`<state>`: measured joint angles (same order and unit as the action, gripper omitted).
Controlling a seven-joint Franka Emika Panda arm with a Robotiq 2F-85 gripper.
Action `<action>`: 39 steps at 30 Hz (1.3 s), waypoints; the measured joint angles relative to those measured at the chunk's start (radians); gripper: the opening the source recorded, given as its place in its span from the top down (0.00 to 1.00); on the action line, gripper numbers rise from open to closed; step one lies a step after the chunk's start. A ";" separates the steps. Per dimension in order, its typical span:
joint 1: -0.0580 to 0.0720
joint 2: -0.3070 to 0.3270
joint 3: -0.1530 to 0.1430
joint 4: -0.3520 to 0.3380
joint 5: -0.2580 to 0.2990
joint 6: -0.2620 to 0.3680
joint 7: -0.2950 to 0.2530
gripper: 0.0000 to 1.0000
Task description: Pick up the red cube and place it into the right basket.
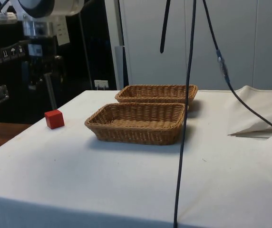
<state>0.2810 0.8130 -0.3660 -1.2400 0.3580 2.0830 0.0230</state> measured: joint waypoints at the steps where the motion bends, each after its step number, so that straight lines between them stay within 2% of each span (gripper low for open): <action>1: -0.001 0.008 -0.001 0.006 0.006 0.002 0.000 0.00; 11: -0.010 0.089 -0.014 0.054 0.049 0.044 0.010 0.00; 27: -0.013 0.138 -0.046 0.064 0.050 0.086 0.036 0.00; 39: -0.014 0.193 -0.066 0.074 0.049 0.159 0.063 0.00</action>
<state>0.2670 1.0060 -0.4320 -1.1660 0.4070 2.2420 0.0860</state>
